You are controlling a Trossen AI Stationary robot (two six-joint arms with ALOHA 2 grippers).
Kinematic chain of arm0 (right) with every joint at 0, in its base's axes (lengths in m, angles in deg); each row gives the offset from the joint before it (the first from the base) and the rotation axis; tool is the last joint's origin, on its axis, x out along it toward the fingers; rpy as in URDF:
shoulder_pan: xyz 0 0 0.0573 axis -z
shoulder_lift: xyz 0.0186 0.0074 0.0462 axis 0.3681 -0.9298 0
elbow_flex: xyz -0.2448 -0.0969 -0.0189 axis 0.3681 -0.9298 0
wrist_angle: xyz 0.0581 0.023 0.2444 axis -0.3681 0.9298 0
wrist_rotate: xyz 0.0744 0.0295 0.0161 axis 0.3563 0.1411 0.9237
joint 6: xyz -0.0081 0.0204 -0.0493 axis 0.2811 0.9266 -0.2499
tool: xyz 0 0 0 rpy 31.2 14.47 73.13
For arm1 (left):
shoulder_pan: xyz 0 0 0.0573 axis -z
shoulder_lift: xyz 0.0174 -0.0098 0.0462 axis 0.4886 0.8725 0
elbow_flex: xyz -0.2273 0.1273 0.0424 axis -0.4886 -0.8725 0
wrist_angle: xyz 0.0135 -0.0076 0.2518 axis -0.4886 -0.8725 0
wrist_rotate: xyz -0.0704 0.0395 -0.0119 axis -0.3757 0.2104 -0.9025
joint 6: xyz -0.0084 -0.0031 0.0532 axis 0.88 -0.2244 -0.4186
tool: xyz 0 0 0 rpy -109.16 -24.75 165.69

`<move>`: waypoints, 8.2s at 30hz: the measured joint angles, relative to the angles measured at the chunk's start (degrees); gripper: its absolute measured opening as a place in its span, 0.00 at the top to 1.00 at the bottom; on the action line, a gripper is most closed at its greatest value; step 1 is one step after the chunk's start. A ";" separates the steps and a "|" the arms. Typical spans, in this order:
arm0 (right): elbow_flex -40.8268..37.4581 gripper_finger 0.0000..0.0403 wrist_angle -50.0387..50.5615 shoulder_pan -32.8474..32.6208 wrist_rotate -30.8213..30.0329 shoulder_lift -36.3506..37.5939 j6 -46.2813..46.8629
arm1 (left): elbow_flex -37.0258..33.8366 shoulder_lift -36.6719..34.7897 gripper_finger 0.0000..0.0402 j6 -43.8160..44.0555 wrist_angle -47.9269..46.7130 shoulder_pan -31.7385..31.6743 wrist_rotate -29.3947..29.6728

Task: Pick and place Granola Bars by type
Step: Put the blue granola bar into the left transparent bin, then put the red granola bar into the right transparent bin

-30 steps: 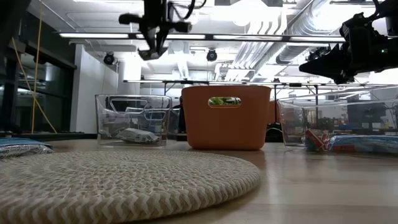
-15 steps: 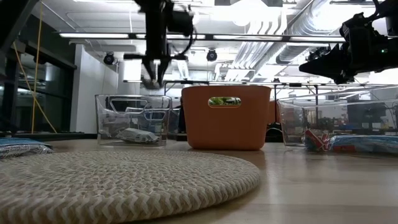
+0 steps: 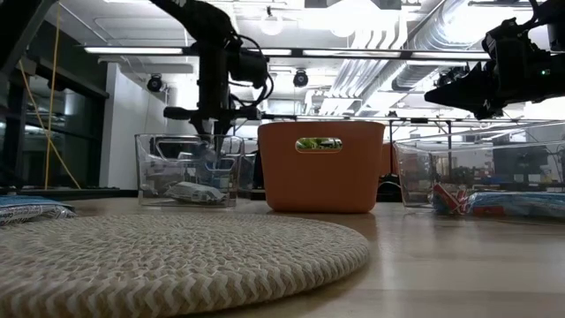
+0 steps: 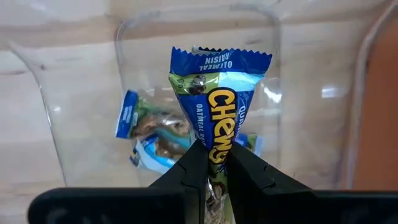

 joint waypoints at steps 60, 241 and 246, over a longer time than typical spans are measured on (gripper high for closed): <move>0.01 1.00 0.00 0.01 0.00 0.01 0.00 | -0.31 -37.01 0.48 -5.82 -8.10 28.87 12.33; 0.00 1.00 -0.02 0.00 -0.01 -0.04 0.00 | -36.87 -8.85 0.83 -96.07 46.18 71.23 17.00; 0.01 1.00 -0.02 0.01 -0.01 -0.04 0.00 | -31.69 -8.90 0.83 -95.19 45.84 71.23 18.25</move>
